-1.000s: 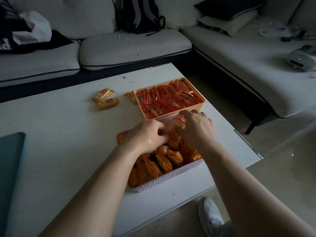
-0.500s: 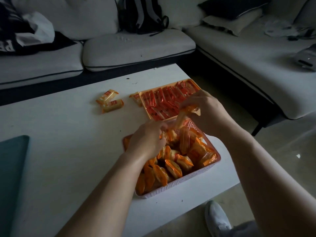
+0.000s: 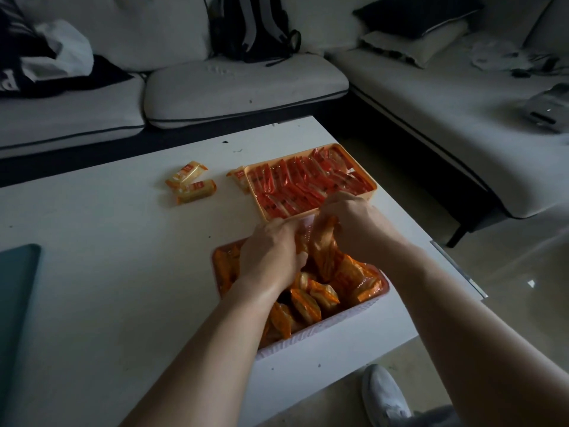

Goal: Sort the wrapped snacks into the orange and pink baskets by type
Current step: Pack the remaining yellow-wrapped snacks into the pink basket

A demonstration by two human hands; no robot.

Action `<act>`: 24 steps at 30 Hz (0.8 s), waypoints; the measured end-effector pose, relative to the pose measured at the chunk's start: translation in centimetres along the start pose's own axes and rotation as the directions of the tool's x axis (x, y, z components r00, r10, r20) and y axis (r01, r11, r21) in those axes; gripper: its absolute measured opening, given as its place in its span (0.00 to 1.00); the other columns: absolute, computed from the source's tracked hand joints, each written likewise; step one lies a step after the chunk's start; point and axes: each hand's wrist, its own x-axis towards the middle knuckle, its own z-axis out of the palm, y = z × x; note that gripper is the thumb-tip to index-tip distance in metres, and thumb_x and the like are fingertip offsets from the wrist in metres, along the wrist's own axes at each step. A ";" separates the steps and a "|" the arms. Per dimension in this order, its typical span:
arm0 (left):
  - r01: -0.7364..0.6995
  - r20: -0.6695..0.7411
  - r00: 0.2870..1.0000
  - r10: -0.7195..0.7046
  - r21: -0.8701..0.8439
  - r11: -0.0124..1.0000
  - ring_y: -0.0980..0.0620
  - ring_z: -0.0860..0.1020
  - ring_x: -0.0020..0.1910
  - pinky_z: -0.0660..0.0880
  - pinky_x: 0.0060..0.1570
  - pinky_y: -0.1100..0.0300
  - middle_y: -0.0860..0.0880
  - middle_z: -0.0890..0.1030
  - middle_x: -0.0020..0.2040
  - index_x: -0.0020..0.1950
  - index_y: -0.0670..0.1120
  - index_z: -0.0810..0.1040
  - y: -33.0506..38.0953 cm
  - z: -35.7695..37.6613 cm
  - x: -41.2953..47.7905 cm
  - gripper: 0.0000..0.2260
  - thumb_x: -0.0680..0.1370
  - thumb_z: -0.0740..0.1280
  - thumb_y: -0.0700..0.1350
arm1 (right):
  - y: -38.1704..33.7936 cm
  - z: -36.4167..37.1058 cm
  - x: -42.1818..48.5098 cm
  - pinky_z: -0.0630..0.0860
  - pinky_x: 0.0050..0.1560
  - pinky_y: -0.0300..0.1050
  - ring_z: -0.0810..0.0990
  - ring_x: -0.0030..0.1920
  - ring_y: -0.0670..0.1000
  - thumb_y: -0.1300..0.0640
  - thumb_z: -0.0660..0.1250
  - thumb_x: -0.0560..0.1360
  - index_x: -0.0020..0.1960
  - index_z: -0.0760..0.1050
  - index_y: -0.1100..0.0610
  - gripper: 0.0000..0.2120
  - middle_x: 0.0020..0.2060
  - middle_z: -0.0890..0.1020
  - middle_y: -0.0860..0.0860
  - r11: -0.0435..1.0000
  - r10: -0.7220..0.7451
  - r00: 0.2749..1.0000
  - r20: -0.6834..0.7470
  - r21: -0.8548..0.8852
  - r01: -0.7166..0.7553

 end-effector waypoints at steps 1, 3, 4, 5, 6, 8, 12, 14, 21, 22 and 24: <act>0.008 -0.019 1.000 -0.008 -0.011 1.000 0.51 0.77 0.63 0.75 0.56 0.58 0.56 0.79 0.62 0.72 0.65 0.71 0.1 0.1 0.1 0.26 0.77 0.73 0.49 | 0.1 -0.1 0.0 0.82 0.43 0.38 0.79 0.56 0.48 0.65 0.69 0.75 0.56 0.83 0.52 0.13 0.61 0.77 0.48 1.000 -0.002 1.000 0.024 0.017 0.002; 0.013 -0.050 0.999 -0.014 -0.034 0.999 0.53 0.79 0.60 0.73 0.51 0.62 0.57 0.82 0.60 0.71 0.65 0.73 0.3 0.1 0.3 0.24 0.78 0.72 0.47 | 0.4 -0.1 0.0 0.81 0.41 0.36 0.80 0.52 0.46 0.58 0.72 0.76 0.55 0.83 0.52 0.08 0.56 0.79 0.46 0.998 0.010 0.999 0.031 0.068 -0.012; 0.008 -0.061 0.998 -0.011 -0.039 0.999 0.53 0.80 0.59 0.72 0.50 0.64 0.56 0.83 0.59 0.71 0.64 0.74 0.5 0.1 0.3 0.24 0.78 0.72 0.46 | 0.6 -0.1 0.0 0.81 0.41 0.36 0.80 0.51 0.46 0.57 0.72 0.76 0.54 0.83 0.52 0.08 0.55 0.79 0.46 0.996 0.014 1.000 0.019 0.085 -0.016; 0.000 -0.071 0.997 -0.003 -0.049 0.999 0.52 0.81 0.58 0.72 0.50 0.64 0.55 0.84 0.58 0.70 0.63 0.76 0.7 0.1 0.3 0.23 0.78 0.72 0.45 | 0.7 -0.1 0.0 0.82 0.42 0.38 0.80 0.52 0.46 0.58 0.73 0.76 0.53 0.83 0.52 0.07 0.55 0.79 0.46 0.996 0.018 1.000 -0.001 0.088 -0.018; -0.011 -0.085 0.996 0.006 -0.066 0.998 0.52 0.82 0.57 0.73 0.50 0.64 0.54 0.85 0.57 0.68 0.60 0.78 0.8 0.1 0.4 0.21 0.77 0.72 0.45 | 0.7 0.0 -0.1 0.82 0.43 0.40 0.80 0.52 0.47 0.59 0.73 0.76 0.53 0.82 0.52 0.07 0.55 0.79 0.47 0.996 0.019 0.999 -0.026 0.084 -0.017; -0.033 -0.125 0.992 0.021 -0.099 0.995 0.51 0.83 0.54 0.75 0.50 0.62 0.53 0.86 0.54 0.63 0.55 0.82 1.0 0.1 0.7 0.14 0.78 0.71 0.47 | 0.2 0.1 -0.2 0.83 0.42 0.43 0.80 0.51 0.49 0.61 0.72 0.76 0.54 0.82 0.52 0.08 0.56 0.78 0.48 0.998 0.012 0.996 -0.086 0.064 -0.006; -0.109 -0.183 0.978 0.097 -0.053 0.993 0.52 0.83 0.47 0.68 0.41 0.65 0.54 0.85 0.48 0.55 0.53 0.82 1.1 0.0 0.9 0.06 0.78 0.72 0.49 | -0.6 0.9 0.0 0.80 0.38 0.41 0.79 0.47 0.50 0.66 0.69 0.77 0.61 0.76 0.54 0.15 0.56 0.78 0.50 0.998 0.026 0.995 -0.100 0.055 -0.020; -0.116 -0.166 0.981 0.100 -0.090 0.989 0.52 0.83 0.47 0.67 0.41 0.66 0.54 0.85 0.47 0.54 0.52 0.82 0.9 -0.1 0.8 0.05 0.78 0.72 0.48 | -0.6 1.7 -0.1 0.75 0.35 0.35 0.76 0.46 0.47 0.67 0.67 0.78 0.61 0.76 0.53 0.15 0.57 0.78 0.50 0.994 0.082 0.996 -0.042 0.079 -0.079; -0.147 0.002 0.989 0.149 -0.141 0.979 0.52 0.75 0.61 0.76 0.58 0.56 0.56 0.78 0.60 0.68 0.56 0.76 0.3 0.5 0.9 0.21 0.76 0.73 0.44 | 0.2 0.8 0.4 0.84 0.44 0.43 0.82 0.53 0.51 0.70 0.65 0.76 0.74 0.67 0.54 0.29 0.59 0.79 0.50 0.983 0.055 0.972 0.227 0.157 -0.092; -0.161 0.013 0.986 0.164 -0.115 0.980 0.53 0.73 0.63 0.74 0.60 0.57 0.57 0.77 0.62 0.70 0.58 0.75 0.2 0.6 0.8 0.23 0.77 0.72 0.44 | 0.3 0.5 0.5 0.84 0.42 0.43 0.82 0.53 0.50 0.71 0.64 0.76 0.75 0.66 0.54 0.30 0.60 0.79 0.50 0.979 0.046 0.973 0.227 0.185 -0.090; -0.164 0.027 0.986 0.165 -0.047 0.985 0.53 0.72 0.63 0.74 0.61 0.56 0.58 0.76 0.64 0.66 0.61 0.77 0.1 0.8 0.7 0.19 0.77 0.71 0.45 | 0.6 0.2 0.5 0.84 0.39 0.41 0.82 0.55 0.48 0.72 0.62 0.77 0.76 0.64 0.55 0.30 0.61 0.79 0.47 0.968 0.093 0.985 0.145 0.220 -0.124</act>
